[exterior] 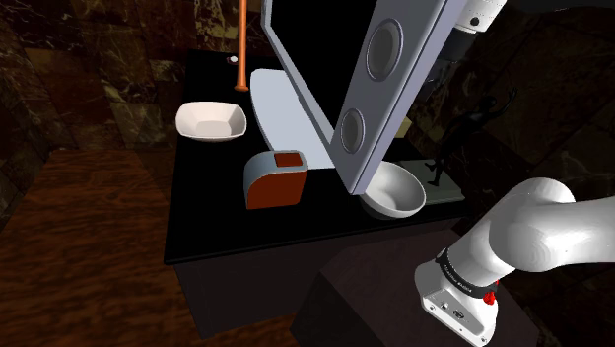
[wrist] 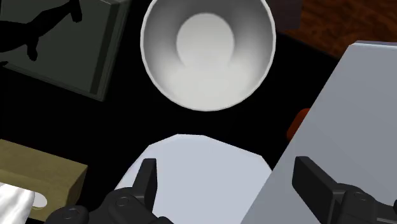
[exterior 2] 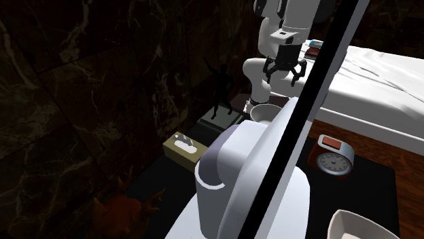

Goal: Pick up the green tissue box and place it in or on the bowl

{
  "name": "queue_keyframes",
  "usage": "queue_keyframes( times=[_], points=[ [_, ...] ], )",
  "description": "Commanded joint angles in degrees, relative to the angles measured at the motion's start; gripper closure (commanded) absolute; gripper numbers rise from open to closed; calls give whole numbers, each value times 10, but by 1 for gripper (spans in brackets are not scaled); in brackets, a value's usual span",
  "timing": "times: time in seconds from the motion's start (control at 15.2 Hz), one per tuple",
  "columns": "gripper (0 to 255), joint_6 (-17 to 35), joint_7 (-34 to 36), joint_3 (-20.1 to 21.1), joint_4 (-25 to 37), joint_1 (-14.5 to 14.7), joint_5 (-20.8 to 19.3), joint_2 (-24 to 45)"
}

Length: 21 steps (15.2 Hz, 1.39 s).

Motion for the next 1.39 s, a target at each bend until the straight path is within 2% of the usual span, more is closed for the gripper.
queue_keyframes(
  times=[0.0,0.66,1.32],
  points=[
    [0,0,0,0,0,0,0,0],
    [0,45,65,-18,122,-74,-51,231],
    [0,31,129,-53,287,-128,-94,444]
  ],
)
